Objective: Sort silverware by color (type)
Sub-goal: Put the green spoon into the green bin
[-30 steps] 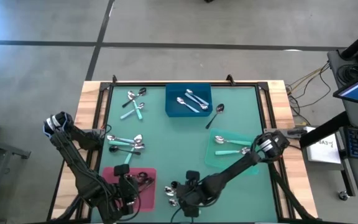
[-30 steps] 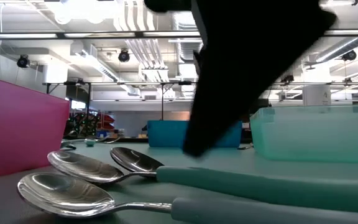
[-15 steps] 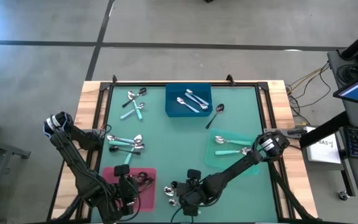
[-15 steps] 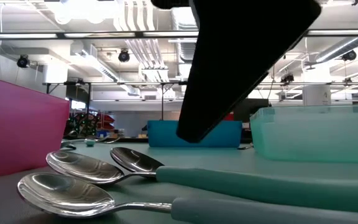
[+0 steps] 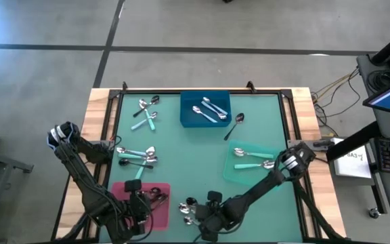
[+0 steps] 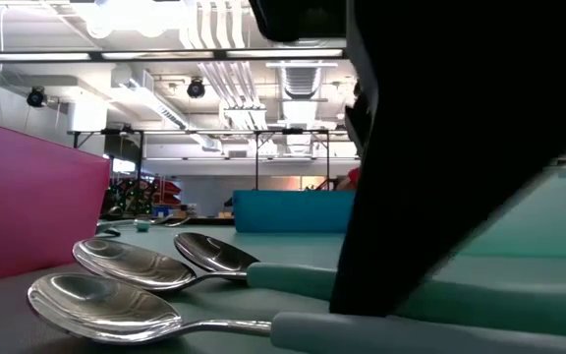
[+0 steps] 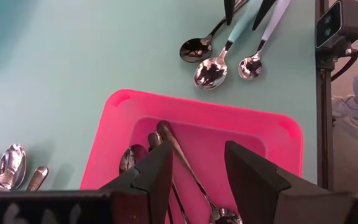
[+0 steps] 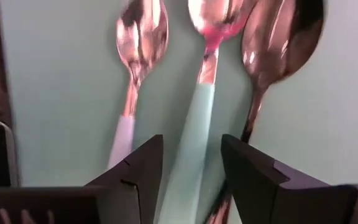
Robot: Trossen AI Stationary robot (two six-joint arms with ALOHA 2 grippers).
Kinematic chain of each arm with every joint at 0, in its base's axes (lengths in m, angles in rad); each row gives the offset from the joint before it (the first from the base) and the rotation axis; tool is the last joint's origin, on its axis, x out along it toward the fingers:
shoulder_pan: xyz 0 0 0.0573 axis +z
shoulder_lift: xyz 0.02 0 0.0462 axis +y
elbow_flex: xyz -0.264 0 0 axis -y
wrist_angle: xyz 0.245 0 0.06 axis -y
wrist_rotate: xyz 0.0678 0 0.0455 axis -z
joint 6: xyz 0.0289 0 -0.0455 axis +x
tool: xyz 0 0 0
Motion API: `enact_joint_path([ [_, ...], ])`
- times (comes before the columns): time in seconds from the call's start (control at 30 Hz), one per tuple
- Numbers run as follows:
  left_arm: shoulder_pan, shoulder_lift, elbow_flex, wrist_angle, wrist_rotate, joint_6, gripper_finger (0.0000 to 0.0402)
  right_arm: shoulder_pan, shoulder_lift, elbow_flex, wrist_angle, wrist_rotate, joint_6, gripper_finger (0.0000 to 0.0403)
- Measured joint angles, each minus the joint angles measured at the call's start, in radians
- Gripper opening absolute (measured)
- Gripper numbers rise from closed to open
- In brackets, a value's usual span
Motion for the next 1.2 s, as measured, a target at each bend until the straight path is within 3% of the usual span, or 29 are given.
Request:
enact_joint_path([
  [0.23,-0.001,0.0,0.0,0.001,0.0,0.009,0.0131,0.0,0.015,-0.002,0.004,0.007,0.002,0.0136],
  [0.47,-0.001,0.0,0.0,0.001,-0.002,0.034,0.0131,-0.001,0.015,-0.002,-0.001,-0.007,-0.002,0.0041],
  [0.87,-0.001,0.0,0.0,0.011,-0.008,0.034,0.0131,-0.011,-0.044,0.019,-0.07,-0.051,-0.052,0.0041],
  [1.2,-0.001,0.0,0.0,0.019,-0.009,0.034,0.0131,-0.044,-0.245,0.022,-0.392,0.099,-0.059,0.0041],
])
